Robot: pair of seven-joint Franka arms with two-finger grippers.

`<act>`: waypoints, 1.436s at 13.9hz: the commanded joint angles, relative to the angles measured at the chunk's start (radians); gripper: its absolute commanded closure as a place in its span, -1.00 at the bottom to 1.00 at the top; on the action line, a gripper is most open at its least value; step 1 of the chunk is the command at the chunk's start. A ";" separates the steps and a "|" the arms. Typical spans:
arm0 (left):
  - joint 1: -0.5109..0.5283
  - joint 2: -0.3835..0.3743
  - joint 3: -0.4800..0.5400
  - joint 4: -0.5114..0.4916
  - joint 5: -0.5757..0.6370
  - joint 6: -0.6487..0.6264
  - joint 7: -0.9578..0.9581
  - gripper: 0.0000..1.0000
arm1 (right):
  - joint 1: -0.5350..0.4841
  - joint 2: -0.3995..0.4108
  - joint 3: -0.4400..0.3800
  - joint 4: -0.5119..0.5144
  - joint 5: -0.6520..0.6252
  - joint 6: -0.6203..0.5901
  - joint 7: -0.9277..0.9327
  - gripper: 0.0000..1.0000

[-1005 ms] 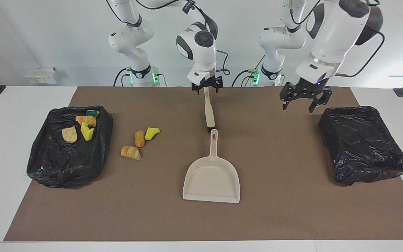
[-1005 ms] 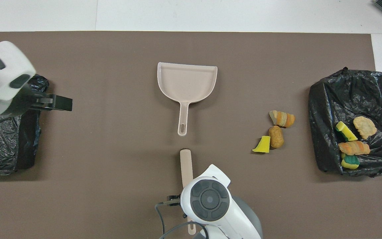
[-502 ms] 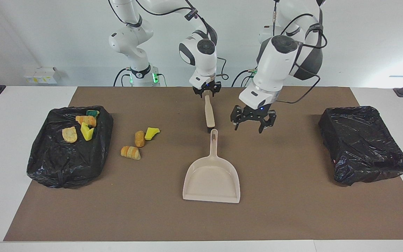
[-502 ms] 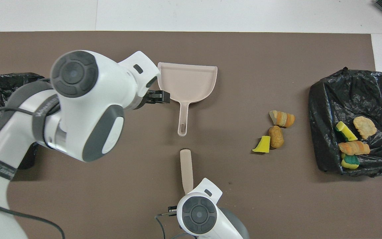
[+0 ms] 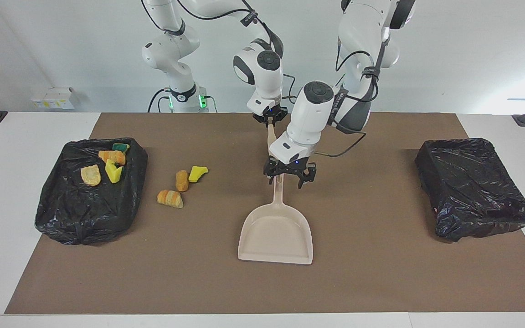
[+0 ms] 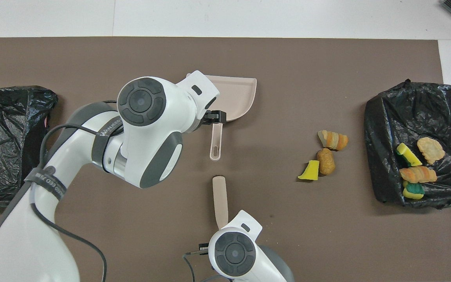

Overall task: Sweep and dump trash in bin
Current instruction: 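Grasp the brush with the right gripper and lift it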

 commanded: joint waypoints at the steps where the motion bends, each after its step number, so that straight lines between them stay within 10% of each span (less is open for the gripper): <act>1: -0.041 0.037 0.017 -0.015 -0.010 0.028 -0.010 -1.00 | -0.041 -0.048 0.000 0.023 -0.001 -0.106 0.016 1.00; 9: -0.065 0.030 0.021 -0.086 -0.001 0.008 -0.008 -1.00 | -0.265 -0.160 -0.010 0.097 -0.101 -0.404 -0.042 1.00; 16: -0.057 0.027 0.028 -0.045 0.002 -0.076 -0.008 1.00 | -0.493 -0.145 -0.007 0.099 -0.312 -0.434 -0.201 1.00; 20: -0.040 0.019 0.028 -0.026 0.005 -0.118 0.003 1.00 | -0.642 -0.143 -0.007 0.057 -0.371 -0.360 -0.324 1.00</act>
